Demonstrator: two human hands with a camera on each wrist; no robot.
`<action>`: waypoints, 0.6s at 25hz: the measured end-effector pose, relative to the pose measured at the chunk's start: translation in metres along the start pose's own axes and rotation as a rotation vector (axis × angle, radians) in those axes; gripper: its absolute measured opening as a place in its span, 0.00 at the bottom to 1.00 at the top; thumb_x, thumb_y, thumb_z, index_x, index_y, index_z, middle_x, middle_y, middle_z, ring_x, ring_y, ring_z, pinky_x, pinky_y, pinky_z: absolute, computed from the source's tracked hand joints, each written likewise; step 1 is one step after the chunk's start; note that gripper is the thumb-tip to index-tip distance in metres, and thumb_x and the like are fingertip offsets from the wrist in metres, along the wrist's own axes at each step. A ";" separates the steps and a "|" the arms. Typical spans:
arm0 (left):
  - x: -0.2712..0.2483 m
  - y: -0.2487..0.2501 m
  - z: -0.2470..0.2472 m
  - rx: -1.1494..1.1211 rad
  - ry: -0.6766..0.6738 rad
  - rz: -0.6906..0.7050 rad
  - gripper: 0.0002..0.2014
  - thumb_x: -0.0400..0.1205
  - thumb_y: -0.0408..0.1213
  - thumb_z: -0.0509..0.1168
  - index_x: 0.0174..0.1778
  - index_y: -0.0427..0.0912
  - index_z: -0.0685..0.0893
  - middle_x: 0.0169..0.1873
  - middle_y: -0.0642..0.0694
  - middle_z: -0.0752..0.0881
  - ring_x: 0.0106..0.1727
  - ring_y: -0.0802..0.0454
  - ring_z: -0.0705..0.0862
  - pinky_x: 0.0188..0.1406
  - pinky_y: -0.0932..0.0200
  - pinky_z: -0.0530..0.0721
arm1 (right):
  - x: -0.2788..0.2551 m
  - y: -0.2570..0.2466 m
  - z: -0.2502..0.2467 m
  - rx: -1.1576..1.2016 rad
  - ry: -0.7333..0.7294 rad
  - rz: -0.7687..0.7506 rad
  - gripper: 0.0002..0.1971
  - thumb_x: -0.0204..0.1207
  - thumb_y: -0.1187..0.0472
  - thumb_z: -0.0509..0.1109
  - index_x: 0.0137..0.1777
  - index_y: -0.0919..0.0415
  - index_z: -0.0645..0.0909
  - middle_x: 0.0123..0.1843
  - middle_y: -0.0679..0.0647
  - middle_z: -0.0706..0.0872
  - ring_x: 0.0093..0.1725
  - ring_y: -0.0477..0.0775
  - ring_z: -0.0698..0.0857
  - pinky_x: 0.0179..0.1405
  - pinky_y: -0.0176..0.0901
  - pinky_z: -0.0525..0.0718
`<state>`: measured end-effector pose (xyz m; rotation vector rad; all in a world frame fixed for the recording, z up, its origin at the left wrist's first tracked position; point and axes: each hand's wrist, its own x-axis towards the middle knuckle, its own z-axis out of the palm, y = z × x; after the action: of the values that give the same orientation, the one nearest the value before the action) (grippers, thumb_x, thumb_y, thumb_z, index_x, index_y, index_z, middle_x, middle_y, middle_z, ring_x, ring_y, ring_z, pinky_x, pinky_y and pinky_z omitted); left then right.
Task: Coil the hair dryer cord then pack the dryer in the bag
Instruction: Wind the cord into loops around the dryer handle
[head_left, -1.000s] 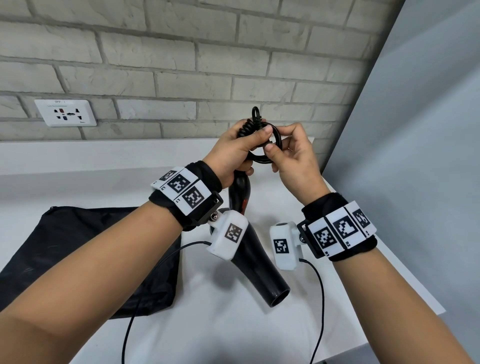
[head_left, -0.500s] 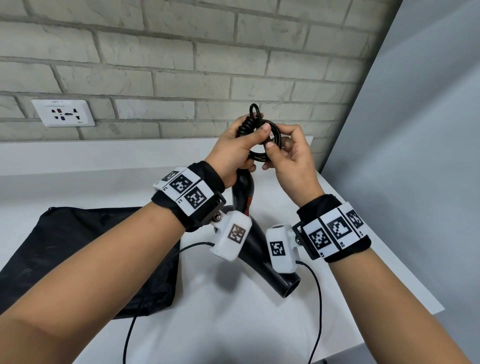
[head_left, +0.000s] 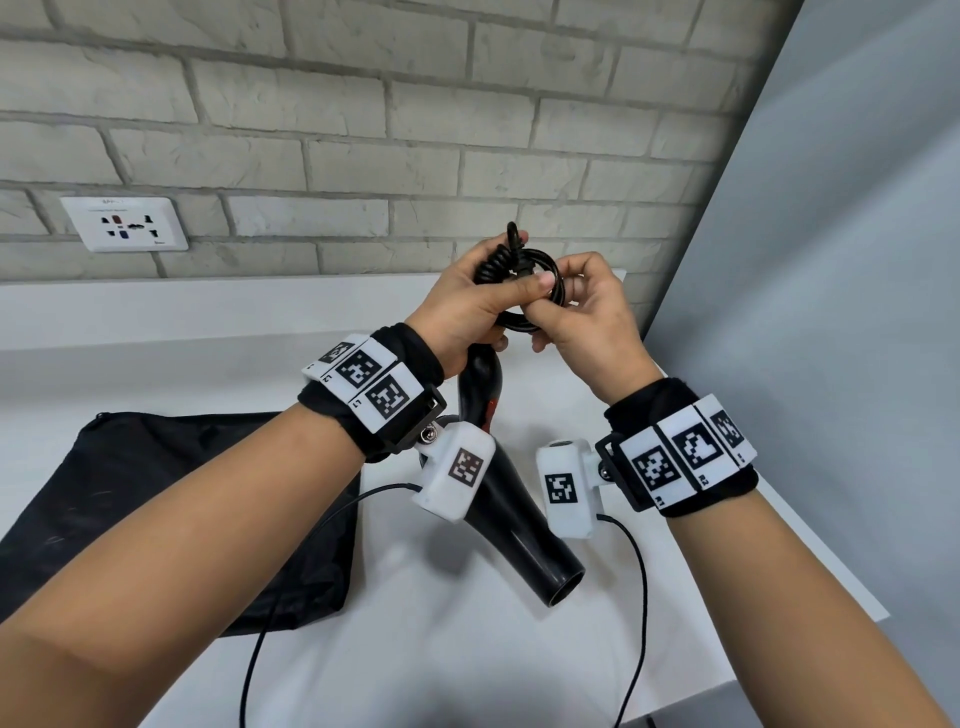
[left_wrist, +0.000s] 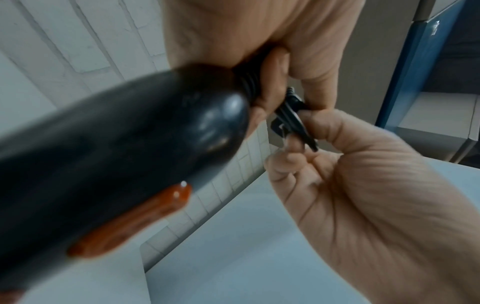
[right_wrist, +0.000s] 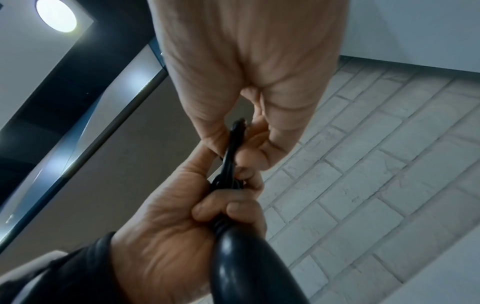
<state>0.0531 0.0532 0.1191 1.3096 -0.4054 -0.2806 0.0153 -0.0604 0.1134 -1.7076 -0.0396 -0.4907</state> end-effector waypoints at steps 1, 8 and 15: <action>0.001 0.000 0.001 0.010 0.010 -0.007 0.17 0.77 0.33 0.69 0.59 0.53 0.78 0.32 0.57 0.83 0.23 0.57 0.76 0.21 0.65 0.65 | 0.000 -0.001 0.000 0.029 -0.008 0.015 0.16 0.71 0.77 0.65 0.41 0.54 0.67 0.31 0.55 0.74 0.16 0.42 0.75 0.20 0.36 0.78; 0.002 0.002 0.002 0.021 -0.052 0.056 0.23 0.79 0.26 0.65 0.64 0.55 0.74 0.34 0.50 0.77 0.25 0.55 0.71 0.18 0.66 0.64 | -0.001 0.010 0.003 0.031 0.019 -0.055 0.13 0.72 0.74 0.65 0.42 0.54 0.71 0.41 0.49 0.84 0.36 0.48 0.82 0.30 0.37 0.83; 0.004 0.001 0.000 -0.013 -0.036 -0.011 0.18 0.78 0.24 0.65 0.52 0.55 0.76 0.28 0.54 0.79 0.20 0.59 0.74 0.16 0.69 0.66 | 0.005 0.014 -0.012 0.266 -0.254 -0.021 0.14 0.65 0.71 0.62 0.49 0.56 0.71 0.47 0.53 0.82 0.41 0.43 0.85 0.43 0.40 0.86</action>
<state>0.0564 0.0520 0.1203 1.2958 -0.4257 -0.3158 0.0207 -0.0757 0.1031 -1.4993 -0.2939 -0.2675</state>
